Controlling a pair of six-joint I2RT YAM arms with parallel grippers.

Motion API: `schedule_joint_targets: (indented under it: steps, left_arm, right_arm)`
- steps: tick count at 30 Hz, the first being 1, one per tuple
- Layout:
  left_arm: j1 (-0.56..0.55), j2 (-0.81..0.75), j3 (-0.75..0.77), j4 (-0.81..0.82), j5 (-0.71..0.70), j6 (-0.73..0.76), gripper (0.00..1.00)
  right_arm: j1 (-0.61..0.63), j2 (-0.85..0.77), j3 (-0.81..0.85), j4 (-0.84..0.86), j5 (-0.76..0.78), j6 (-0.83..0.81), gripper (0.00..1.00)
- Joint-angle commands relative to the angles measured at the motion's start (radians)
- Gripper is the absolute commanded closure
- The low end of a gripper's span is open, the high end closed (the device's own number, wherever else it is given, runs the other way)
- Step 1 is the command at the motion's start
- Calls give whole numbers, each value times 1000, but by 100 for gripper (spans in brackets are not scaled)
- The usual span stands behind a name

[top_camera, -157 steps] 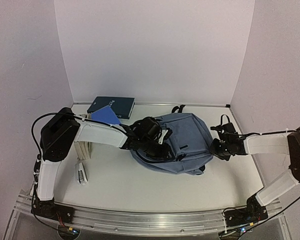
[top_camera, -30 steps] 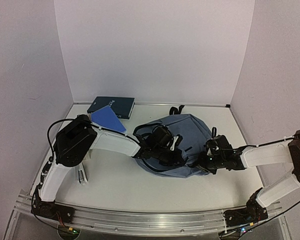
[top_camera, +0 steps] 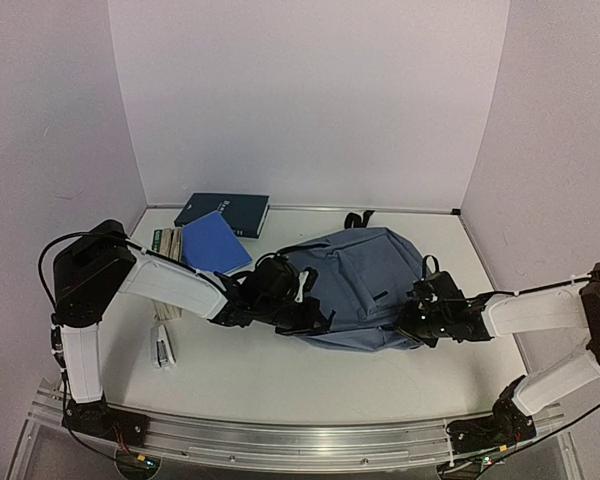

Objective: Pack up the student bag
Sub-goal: Unzip the student bag at the center of the board.

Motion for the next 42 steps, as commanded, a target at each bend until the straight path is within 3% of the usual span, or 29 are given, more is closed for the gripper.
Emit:
schedule_joint_targets:
  steps: [1,11,19,25,29,33,42]
  left_arm:
    - [23,-46,7,4,-5,35,100]
    - [95,-183,-61,-99,-80,95,100]
    - [151,-225,-19,-159,44,220,100]
    - [151,-223,-51,-92,83,181,100]
    - [155,-227,-87,27,119,105,100]
    - [156,-218,-47,4,167,118,100]
    - [155,-249,-61,2,150,98,100]
  right_arm:
    - [-9,1,11,-91,113,-19,100]
    - [-11,-60,12,-166,193,-10,100]
    - [-9,-83,76,-172,126,-116,99]
    - [-2,-284,101,-141,1,-318,51]
    - [28,-322,111,-7,-177,-443,31]
    - [93,-250,220,6,-207,-556,28]
    - [273,-45,295,71,-80,-709,26]
